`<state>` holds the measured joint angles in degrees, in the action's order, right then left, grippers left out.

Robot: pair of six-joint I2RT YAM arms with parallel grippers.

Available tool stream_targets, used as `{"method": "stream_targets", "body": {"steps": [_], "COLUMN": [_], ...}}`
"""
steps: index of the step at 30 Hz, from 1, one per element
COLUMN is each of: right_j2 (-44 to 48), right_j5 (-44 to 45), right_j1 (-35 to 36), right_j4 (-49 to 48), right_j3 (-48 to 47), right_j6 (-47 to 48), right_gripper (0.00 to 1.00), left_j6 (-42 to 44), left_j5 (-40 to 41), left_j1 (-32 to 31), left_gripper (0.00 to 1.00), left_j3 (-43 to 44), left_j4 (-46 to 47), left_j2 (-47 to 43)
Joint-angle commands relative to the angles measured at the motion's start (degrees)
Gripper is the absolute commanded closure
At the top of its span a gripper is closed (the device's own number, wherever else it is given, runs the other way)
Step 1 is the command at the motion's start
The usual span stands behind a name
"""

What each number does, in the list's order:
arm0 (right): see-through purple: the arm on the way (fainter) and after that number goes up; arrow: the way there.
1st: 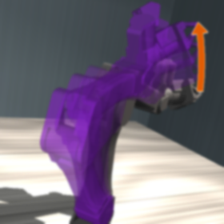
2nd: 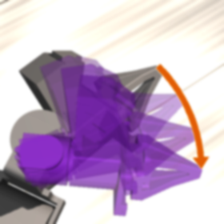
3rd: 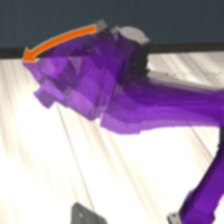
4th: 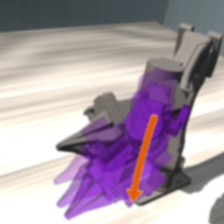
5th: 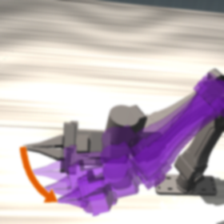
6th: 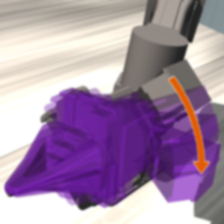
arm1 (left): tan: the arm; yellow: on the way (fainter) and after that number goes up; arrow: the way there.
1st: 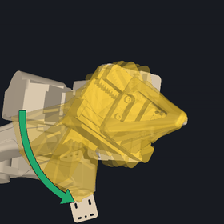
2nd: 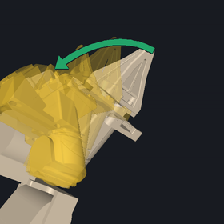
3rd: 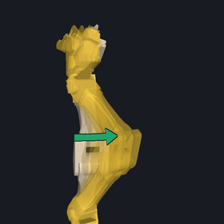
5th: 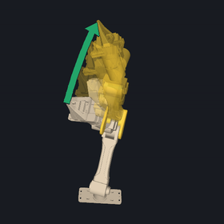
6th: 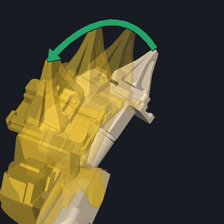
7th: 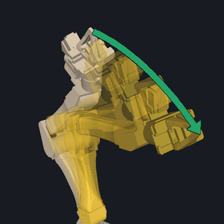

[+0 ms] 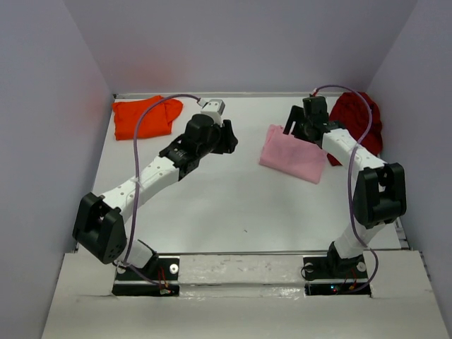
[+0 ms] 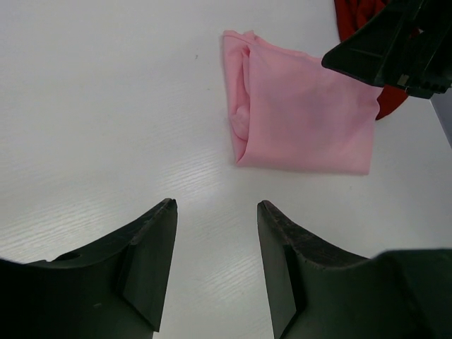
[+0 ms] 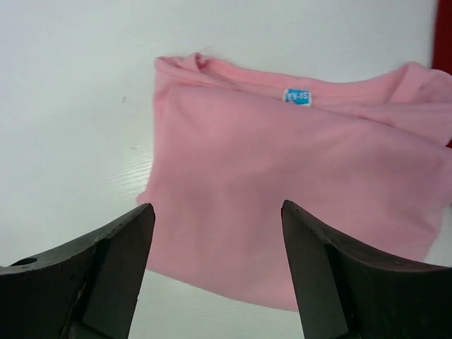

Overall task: Fold and stack the t-shirts
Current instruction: Fold the tshirt

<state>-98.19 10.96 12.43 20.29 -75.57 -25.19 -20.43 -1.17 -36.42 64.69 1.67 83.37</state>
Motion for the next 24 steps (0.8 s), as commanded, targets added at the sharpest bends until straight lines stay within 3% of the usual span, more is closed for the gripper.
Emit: {"method": "stream_targets", "body": {"steps": [1, 3, 4, 5, 6, 16, 24], "right_j2": [-0.1, -2.3, -3.1, -3.9, -5.2, -12.0, -19.1], "right_j5": [-10.5, -13.1, -15.8, -16.7, -17.3, -19.4, -20.4], "right_j1": [0.3, 0.3, 0.8, 0.8, 0.8, 3.7, 10.6], "right_j4": [-0.4, -1.2, -2.0, -2.2, -3.2, -6.7, -6.4], "right_j3": [-2.0, -2.1, -1.4, -1.4, -1.1, -0.5, -4.3], "right_j6": [0.8, 0.2, 0.0, -0.4, -0.5, -0.7, -0.7], "right_gripper": [0.22, 0.22, 0.22, 0.22, 0.21, 0.21, 0.21], "left_j6": [2.3, 3.9, 5.2, 6.0, 6.5, 7.4, 7.0], "left_j5": [4.2, 6.7, 9.2, 9.9, 10.5, 13.5, 13.3], "left_j1": [1.5, 2.5, 3.9, 4.5, 5.3, 9.3, 11.7], "left_gripper": [0.4, 0.37, 0.16, 0.03, 0.01, 0.01, 0.01], "left_j3": [5.3, 7.3, 7.8, 7.7, 7.5, 1.1, 0.4], "left_j4": [-3.1, -4.4, -5.1, -5.1, -5.1, -0.6, -1.1], "left_j2": [-5.7, -7.0, -7.9, -8.3, -8.7, -10.0, -11.2]}}
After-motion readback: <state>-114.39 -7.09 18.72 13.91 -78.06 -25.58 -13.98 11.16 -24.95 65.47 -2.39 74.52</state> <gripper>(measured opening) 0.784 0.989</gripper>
